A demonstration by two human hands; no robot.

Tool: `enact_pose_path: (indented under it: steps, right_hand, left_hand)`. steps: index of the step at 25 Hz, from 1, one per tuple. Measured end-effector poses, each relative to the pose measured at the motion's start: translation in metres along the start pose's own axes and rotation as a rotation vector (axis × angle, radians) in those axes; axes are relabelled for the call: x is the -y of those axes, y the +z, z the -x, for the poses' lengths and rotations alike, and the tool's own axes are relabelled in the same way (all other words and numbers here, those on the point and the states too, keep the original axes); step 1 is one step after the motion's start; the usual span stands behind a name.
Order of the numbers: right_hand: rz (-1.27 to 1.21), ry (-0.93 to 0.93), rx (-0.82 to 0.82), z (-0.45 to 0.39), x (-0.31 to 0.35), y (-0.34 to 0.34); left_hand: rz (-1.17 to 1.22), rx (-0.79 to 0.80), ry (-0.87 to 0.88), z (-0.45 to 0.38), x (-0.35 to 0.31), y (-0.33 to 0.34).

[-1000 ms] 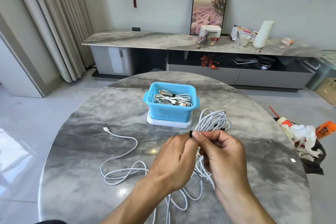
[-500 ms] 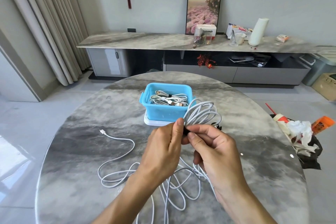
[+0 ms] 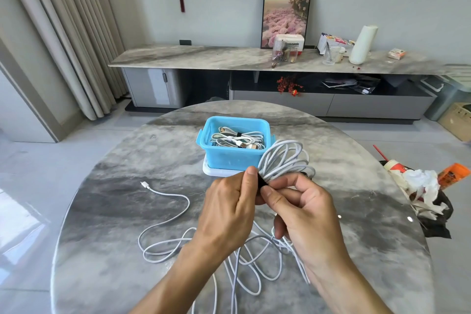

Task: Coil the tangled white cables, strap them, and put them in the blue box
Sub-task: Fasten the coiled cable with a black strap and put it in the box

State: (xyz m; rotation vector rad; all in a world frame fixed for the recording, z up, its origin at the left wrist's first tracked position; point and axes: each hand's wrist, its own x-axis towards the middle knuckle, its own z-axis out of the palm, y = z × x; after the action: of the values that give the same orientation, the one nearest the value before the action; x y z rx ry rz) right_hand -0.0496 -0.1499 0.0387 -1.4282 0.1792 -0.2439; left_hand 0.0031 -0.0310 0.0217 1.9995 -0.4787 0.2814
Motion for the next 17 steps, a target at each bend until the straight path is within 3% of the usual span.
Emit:
enact_pose_path:
  steps: [3,7,12,17]
  right_hand:
    - [0.035,0.020,0.086,-0.005,0.000,-0.008]
    - [0.103,0.134,0.387,-0.014,0.009,-0.037]
    - [0.191,0.155,0.272,-0.023,0.001,-0.049]
    - [-0.063,0.361,0.499,-0.029,0.004,-0.054]
  left_hand:
    - [-0.122,-0.056,0.048,-0.006,0.004,-0.005]
    - [-0.217,-0.093,0.141,-0.011,0.003,-0.017]
    - [-0.270,-0.057,0.239,-0.008,-0.002,-0.020]
    - [-0.239,0.031,0.369,-0.002,-0.004,-0.029]
